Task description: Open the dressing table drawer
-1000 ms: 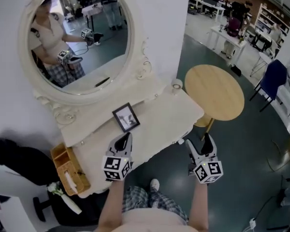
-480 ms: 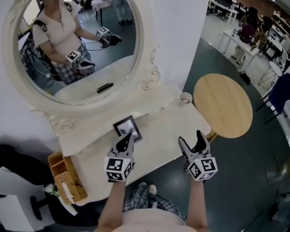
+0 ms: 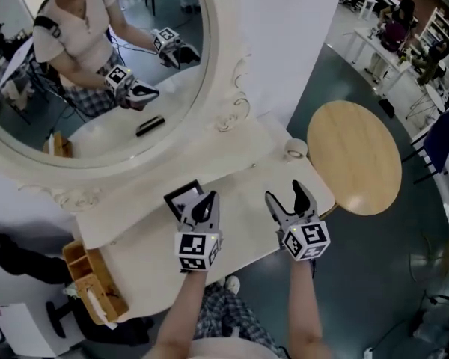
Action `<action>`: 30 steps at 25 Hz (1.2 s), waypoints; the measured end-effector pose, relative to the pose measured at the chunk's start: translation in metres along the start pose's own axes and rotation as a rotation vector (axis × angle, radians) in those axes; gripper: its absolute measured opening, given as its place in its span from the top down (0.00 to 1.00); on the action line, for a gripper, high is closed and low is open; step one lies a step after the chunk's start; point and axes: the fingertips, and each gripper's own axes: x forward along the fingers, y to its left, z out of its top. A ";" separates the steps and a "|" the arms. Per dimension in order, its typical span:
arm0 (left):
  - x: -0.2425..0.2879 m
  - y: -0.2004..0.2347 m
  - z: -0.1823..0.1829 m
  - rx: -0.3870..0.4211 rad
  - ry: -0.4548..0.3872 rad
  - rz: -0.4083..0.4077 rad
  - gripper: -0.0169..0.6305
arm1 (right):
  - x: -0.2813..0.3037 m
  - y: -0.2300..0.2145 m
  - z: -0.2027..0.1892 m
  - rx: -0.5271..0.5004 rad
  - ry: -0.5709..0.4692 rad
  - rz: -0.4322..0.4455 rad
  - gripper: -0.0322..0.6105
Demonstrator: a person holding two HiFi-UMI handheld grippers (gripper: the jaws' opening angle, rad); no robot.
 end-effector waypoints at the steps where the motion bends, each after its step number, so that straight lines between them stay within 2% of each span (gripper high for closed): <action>1: 0.011 0.000 -0.002 -0.006 -0.003 0.000 0.93 | 0.013 -0.003 -0.005 -0.014 0.014 0.004 0.38; 4: 0.041 -0.002 -0.009 -0.019 -0.001 0.001 0.93 | 0.049 -0.011 -0.017 -0.037 0.049 0.023 0.45; 7: 0.055 -0.012 -0.025 -0.041 0.036 0.000 0.93 | 0.069 -0.013 -0.039 -0.040 0.132 0.046 0.50; 18: 0.097 -0.019 -0.064 -0.098 0.088 0.018 0.93 | 0.133 -0.028 -0.095 -0.051 0.332 0.076 0.62; 25: 0.100 -0.023 -0.075 -0.115 0.105 0.011 0.93 | 0.147 -0.025 -0.108 -0.050 0.363 0.085 0.69; 30: 0.096 -0.021 -0.077 -0.119 0.112 0.010 0.93 | 0.152 -0.027 -0.113 -0.067 0.374 0.062 0.78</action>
